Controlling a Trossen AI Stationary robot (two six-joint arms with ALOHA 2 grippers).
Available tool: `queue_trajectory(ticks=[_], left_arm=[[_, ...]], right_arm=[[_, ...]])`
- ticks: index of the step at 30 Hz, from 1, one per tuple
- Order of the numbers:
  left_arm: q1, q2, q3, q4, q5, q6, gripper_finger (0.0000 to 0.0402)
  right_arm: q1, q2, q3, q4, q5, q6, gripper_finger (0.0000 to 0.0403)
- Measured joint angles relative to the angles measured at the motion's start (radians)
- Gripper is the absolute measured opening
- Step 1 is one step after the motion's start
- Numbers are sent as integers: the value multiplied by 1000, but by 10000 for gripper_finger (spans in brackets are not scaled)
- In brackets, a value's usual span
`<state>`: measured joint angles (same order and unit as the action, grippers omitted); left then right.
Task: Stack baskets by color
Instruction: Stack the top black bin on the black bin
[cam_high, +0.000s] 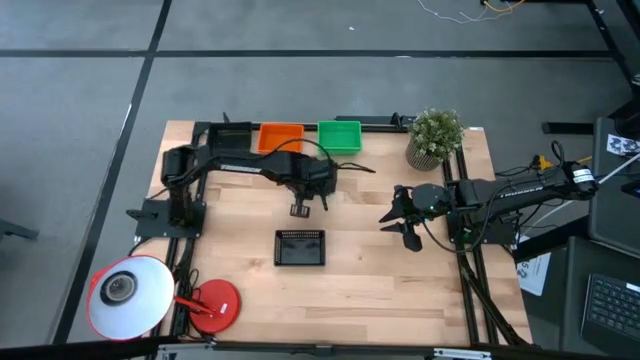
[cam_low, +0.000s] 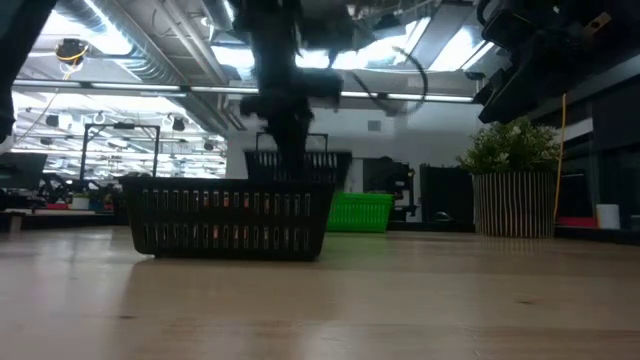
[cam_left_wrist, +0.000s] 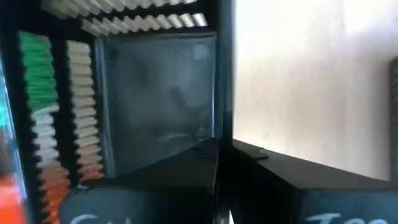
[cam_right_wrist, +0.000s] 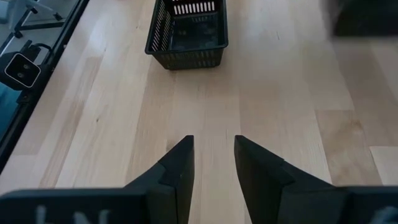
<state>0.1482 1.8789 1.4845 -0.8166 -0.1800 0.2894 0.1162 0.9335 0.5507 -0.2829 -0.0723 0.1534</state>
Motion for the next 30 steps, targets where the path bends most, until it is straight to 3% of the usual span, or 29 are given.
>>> queue_trajectory(ticks=[8,15,22,30], left_arm=[[42,-204,25,-328,-212,-89,0],[224,-399,-88,-505,-255,-206,0],[415,-501,-298,-467,-284,-179,0],[495,-499,-451,-157,-380,-6,0]], right_arm=[[0,1,0,-9,0,3,114],[0,1,0,-4,0,9,114],[0,1,0,0,0,25,114],[0,1,0,3,0,25,114]])
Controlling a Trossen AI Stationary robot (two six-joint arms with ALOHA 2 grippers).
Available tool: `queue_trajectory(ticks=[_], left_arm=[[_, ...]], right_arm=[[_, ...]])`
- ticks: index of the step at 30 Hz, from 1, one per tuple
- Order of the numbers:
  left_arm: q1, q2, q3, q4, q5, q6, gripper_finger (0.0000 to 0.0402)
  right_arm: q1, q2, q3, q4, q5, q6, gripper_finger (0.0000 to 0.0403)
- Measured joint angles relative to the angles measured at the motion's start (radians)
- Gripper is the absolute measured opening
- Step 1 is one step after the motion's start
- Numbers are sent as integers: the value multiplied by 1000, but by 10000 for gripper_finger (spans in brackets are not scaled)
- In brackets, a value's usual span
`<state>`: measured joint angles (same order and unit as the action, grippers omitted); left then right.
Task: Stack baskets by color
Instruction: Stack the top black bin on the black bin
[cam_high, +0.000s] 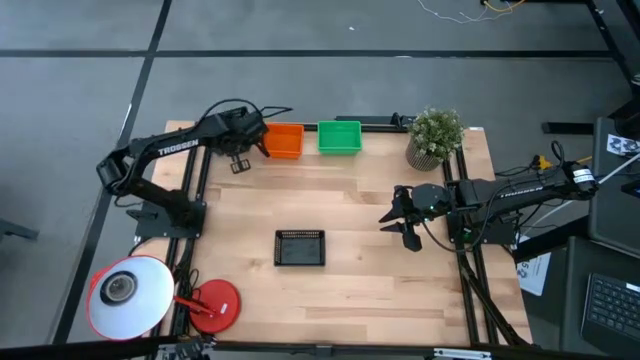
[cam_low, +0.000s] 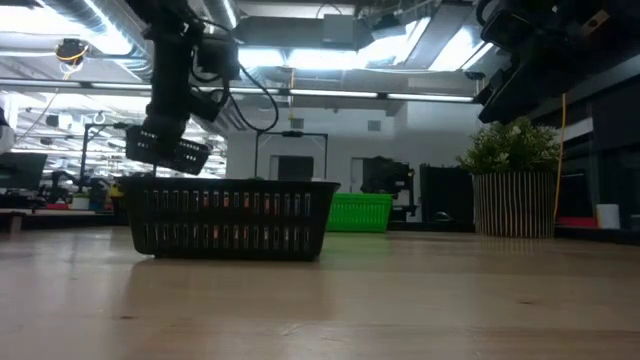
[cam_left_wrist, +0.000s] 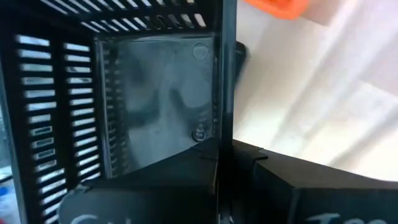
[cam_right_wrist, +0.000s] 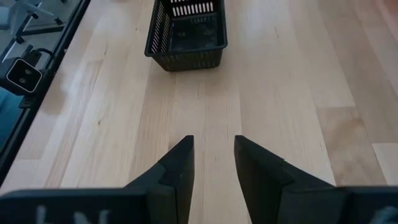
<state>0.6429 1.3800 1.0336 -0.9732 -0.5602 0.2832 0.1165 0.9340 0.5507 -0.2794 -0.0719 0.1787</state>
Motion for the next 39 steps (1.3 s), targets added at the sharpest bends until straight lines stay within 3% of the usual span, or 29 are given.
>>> queue_trajectory(ticks=[5,19,32,39], left_arm=[[42,0,-39,26,-52,65,0],[132,1,-97,167,-7,343,1],[132,1,-97,178,-30,374,79],[134,2,-97,183,-31,381,91]], right_arm=[[0,0,0,0,0,0,114],[0,0,0,0,0,-3,114],[0,0,0,-1,0,-1,114],[0,0,0,-1,0,0,114]])
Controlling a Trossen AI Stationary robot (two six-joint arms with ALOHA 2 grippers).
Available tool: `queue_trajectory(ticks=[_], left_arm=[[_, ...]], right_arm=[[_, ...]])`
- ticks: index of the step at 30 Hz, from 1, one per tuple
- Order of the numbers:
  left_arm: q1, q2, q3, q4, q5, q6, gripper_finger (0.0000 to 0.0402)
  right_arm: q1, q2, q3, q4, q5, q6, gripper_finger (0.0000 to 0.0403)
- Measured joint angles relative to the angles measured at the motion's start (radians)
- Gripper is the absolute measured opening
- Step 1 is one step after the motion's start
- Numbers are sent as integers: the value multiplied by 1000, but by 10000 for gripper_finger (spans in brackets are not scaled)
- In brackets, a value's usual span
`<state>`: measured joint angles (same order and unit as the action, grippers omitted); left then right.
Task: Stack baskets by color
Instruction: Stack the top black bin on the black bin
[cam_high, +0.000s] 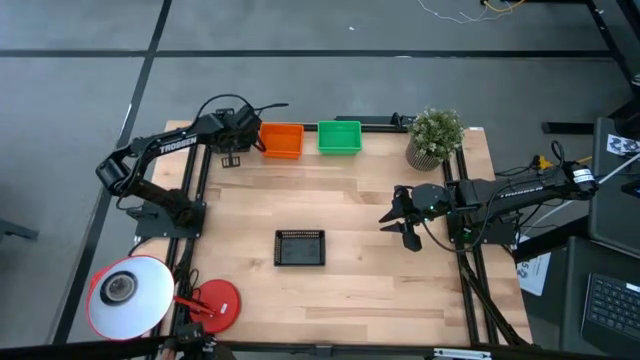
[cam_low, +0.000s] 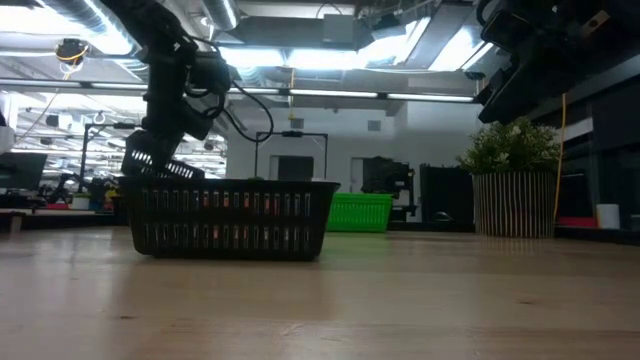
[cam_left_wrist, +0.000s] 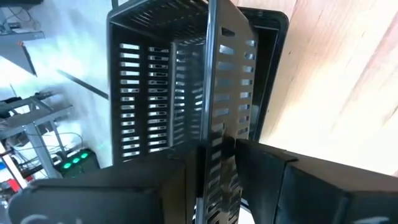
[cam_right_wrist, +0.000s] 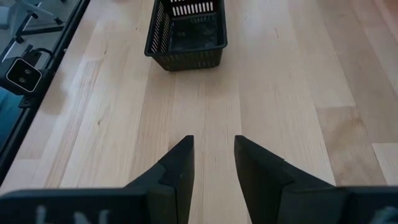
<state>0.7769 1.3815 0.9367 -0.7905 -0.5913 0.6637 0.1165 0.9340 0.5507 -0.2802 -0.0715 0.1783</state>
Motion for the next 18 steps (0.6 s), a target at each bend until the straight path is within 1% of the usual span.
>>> queue_trajectory(ticks=[6,11,15,18], left_arm=[[0,0,0,8,-2,1,100],[0,3,0,65,-5,9,115],[0,26,0,69,-41,46,117],[-2,38,-1,66,-53,27,118]], right_arm=[[0,0,0,0,0,0,114],[0,0,0,-1,0,0,114],[0,0,0,-1,0,0,114],[0,0,0,-1,0,0,114]])
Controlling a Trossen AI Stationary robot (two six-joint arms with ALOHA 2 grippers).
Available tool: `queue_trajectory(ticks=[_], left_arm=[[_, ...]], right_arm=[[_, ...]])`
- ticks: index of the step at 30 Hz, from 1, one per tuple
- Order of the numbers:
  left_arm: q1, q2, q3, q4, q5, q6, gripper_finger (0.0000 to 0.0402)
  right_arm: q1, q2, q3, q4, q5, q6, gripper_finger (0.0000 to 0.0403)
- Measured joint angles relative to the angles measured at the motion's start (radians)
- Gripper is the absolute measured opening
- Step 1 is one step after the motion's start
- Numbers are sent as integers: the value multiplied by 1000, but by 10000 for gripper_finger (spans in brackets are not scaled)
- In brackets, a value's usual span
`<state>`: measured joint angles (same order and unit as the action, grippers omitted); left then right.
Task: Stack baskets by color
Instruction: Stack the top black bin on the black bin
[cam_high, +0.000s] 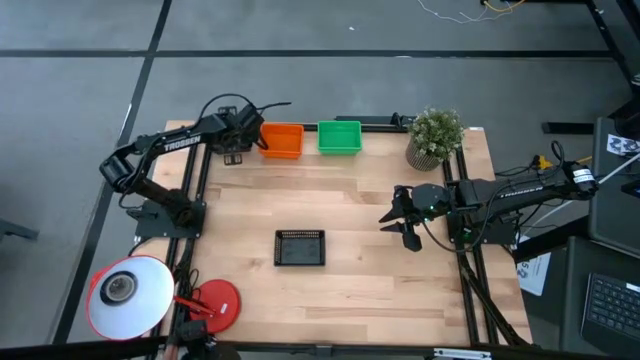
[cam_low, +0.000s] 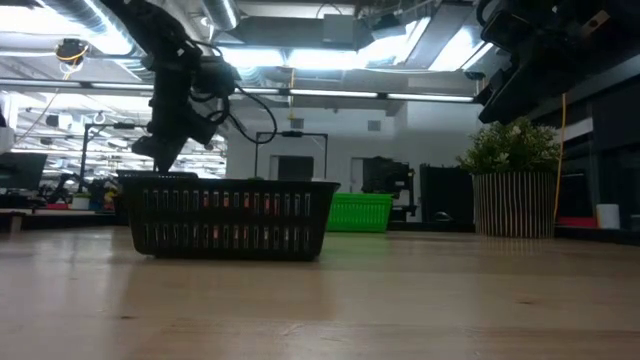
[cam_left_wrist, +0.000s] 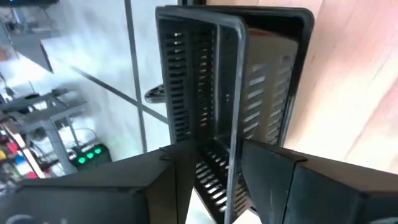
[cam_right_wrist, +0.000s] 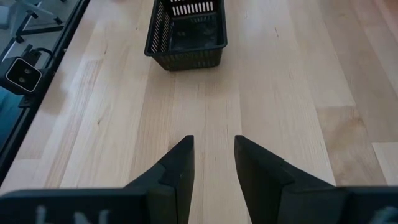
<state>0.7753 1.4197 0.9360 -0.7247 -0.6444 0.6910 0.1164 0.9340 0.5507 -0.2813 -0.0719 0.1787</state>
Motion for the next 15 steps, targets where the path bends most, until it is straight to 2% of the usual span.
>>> queue_trajectory(ticks=[7,10,15], left_arm=[[-66,-35,31,-45,-14,-140,116],[-98,-48,31,-52,-116,-183,116],[-102,-41,-26,10,-222,-312,114]], right_arm=[[0,0,0,-2,0,-1,114],[0,0,0,-2,0,-2,114],[0,0,0,-12,0,-2,114]])
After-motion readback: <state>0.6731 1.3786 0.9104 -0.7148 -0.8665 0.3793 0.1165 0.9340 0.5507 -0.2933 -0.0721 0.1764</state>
